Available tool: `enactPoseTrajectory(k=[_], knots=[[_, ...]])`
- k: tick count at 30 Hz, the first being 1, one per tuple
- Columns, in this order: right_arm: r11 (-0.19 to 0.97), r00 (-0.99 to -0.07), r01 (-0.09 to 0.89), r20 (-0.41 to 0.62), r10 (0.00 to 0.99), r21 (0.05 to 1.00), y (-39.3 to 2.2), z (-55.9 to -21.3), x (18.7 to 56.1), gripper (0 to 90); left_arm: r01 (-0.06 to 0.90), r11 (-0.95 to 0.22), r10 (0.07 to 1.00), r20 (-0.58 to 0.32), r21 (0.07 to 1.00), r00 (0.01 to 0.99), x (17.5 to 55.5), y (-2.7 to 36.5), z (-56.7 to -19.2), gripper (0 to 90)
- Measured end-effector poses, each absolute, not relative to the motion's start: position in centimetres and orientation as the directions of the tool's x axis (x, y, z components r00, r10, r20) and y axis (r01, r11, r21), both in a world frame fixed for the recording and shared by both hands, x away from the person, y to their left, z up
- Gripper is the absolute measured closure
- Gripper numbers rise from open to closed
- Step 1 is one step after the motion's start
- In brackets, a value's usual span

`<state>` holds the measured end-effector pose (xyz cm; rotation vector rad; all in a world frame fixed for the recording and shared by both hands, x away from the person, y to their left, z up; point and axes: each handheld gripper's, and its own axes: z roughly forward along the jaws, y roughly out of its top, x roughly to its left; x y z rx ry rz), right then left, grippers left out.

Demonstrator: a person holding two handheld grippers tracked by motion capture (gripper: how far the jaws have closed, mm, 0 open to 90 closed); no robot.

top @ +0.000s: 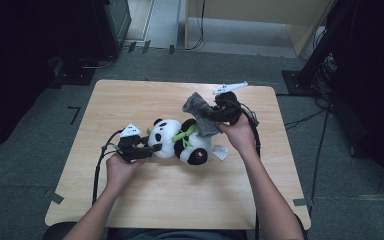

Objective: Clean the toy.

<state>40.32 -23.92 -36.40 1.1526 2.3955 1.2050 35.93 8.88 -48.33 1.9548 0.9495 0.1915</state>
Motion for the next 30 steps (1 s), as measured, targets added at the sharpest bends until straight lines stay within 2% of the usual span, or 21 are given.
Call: enactPoseTrajectory(k=[16, 30], knots=[[0.315, -0.604, 0.607, 0.165, 0.78, 0.73, -27.2, -39.2, 40.0, 78.4, 0.533, -0.287, 0.676, -0.226, 0.796, 0.701, 36.0, 8.9, -48.4, 43.2], [0.279, -0.592, 0.605, 0.188, 0.784, 0.746, -28.3, -40.5, 39.2, 78.2, 0.532, -0.288, 0.669, -0.23, 0.796, 0.707, 36.0, 8.9, -48.4, 42.6]])
